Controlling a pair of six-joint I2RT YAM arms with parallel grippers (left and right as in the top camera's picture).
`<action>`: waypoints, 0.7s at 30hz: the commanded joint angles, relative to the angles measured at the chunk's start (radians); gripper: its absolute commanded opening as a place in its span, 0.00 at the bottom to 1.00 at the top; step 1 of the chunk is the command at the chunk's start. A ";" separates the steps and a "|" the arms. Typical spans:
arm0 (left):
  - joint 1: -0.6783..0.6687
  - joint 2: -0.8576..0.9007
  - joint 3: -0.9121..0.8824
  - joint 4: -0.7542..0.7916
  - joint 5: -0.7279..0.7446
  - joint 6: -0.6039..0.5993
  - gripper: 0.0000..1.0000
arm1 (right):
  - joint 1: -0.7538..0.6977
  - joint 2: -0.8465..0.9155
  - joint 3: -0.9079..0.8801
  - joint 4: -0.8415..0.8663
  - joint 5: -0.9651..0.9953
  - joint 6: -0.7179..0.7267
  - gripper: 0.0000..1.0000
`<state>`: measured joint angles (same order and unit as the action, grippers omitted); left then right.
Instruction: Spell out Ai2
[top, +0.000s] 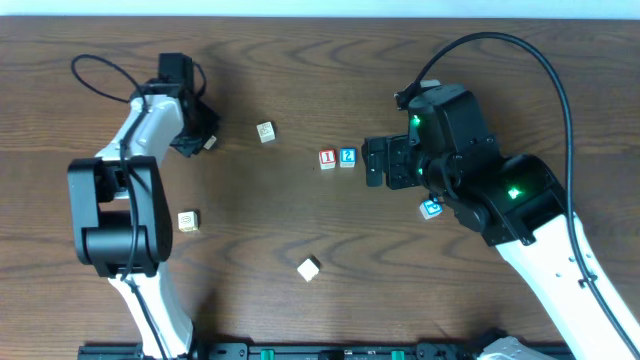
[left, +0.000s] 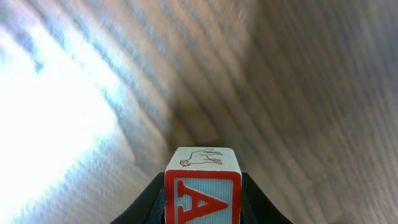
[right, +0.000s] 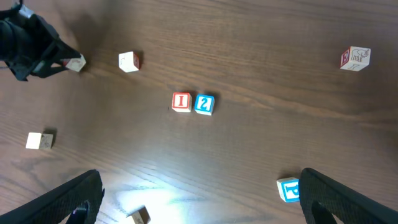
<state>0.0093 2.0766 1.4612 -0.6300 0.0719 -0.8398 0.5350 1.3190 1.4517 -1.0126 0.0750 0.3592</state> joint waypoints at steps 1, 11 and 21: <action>-0.030 0.020 -0.018 -0.041 -0.046 -0.098 0.06 | -0.006 -0.008 0.004 -0.002 -0.004 0.014 0.99; -0.125 -0.039 0.042 -0.175 -0.151 -0.135 0.06 | -0.006 -0.008 0.004 -0.014 -0.005 0.014 0.99; -0.298 -0.107 0.042 -0.179 -0.168 -0.230 0.06 | -0.006 -0.008 0.004 -0.052 -0.004 -0.010 0.99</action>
<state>-0.2531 1.9938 1.4799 -0.8043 -0.0635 -1.0084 0.5350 1.3190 1.4517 -1.0580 0.0746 0.3584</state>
